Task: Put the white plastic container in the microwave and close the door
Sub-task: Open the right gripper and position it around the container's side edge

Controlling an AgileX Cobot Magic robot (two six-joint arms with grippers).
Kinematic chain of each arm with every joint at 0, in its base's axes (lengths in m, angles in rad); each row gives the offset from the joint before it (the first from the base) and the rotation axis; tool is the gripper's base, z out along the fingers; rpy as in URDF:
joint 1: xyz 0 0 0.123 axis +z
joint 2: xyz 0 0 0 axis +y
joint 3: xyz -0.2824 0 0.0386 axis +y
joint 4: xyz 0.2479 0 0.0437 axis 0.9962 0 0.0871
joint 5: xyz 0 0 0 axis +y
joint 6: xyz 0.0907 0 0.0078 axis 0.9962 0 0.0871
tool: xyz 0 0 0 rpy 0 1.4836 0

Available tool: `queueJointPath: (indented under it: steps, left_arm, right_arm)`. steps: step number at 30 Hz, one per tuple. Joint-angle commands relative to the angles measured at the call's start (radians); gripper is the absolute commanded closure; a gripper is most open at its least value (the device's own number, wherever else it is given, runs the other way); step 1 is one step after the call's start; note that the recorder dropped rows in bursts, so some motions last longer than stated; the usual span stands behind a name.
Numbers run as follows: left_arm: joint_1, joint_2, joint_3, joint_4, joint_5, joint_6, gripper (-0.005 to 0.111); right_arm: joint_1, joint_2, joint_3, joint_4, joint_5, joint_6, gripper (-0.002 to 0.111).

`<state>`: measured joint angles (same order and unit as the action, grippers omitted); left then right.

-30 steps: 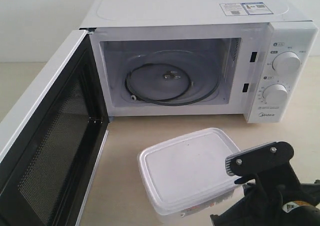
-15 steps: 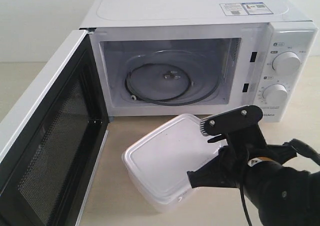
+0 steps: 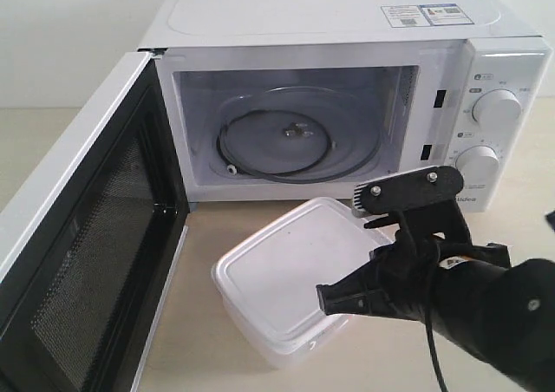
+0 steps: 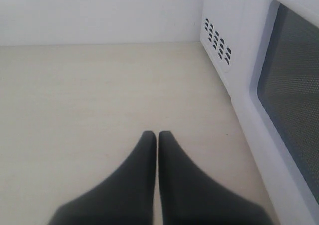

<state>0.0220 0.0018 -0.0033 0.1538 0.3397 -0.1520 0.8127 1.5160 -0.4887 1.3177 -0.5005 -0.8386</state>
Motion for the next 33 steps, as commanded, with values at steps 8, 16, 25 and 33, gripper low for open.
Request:
queueJointPath:
  steps: [8, 16, 25, 33]
  left_arm:
    - [-0.006, -0.002, 0.003, -0.007, -0.001, -0.004, 0.103]
    - [-0.006, -0.002, 0.003, -0.007, -0.001, -0.004, 0.103]
    - [-0.006, -0.002, 0.003, -0.007, -0.001, -0.004, 0.103]
    - [-0.006, -0.002, 0.003, -0.007, -0.001, -0.004, 0.103]
  right_arm:
    - [-0.007, -0.267, 0.078, 0.315, 0.299, -0.196, 0.108]
    - [-0.127, -0.297, 0.137, 0.323, 0.544, -0.154, 0.108]
    - [-0.405, -0.297, 0.140, 0.284, 0.957, -0.218, 0.108]
    - [-0.629, -0.247, 0.201, 0.427, 1.132, -0.429, 0.108]
